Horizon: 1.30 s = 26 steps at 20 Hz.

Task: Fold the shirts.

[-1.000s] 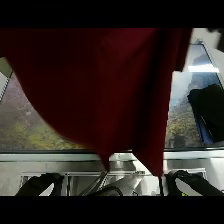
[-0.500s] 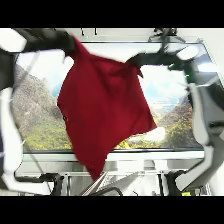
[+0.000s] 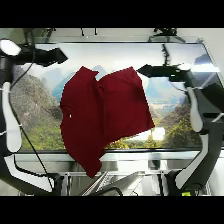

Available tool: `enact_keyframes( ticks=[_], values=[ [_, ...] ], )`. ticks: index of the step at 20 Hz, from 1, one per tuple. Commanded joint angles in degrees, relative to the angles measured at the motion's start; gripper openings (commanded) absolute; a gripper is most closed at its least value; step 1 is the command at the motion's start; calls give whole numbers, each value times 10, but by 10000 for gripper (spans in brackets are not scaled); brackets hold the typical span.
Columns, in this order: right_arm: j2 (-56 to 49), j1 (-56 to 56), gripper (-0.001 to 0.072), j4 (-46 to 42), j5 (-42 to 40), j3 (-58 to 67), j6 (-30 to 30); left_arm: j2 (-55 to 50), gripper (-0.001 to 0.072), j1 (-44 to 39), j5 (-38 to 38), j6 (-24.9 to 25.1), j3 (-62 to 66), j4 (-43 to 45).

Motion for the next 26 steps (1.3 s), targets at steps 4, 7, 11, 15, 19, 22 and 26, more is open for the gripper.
enact_keyframes(
  ticks=[4, 7, 11, 15, 19, 22, 26],
  values=[
    [31, -95, 324, -110, 234, -40, 110, 131, 457, 92, -173, -53, -242, -8],
    [32, -96, 323, -105, 263, -118, 108, 250, 457, 108, -168, -54, -491, -6],
    [34, -97, 322, -77, 285, -198, 96, 391, 458, 109, -106, -54, -761, -4],
    [42, -97, 319, -52, 296, -205, 91, 471, 458, 109, -52, -55, -900, 0],
    [52, -97, 317, -52, 295, -205, 78, 515, 457, 109, -17, -85, -932, 54],
    [53, -97, 318, -52, 295, -205, 75, 506, 458, 108, 1, -90, -922, 60],
    [53, -97, 317, -51, 296, -205, 73, 431, 457, 82, 47, -68, -923, 37]
  ],
)
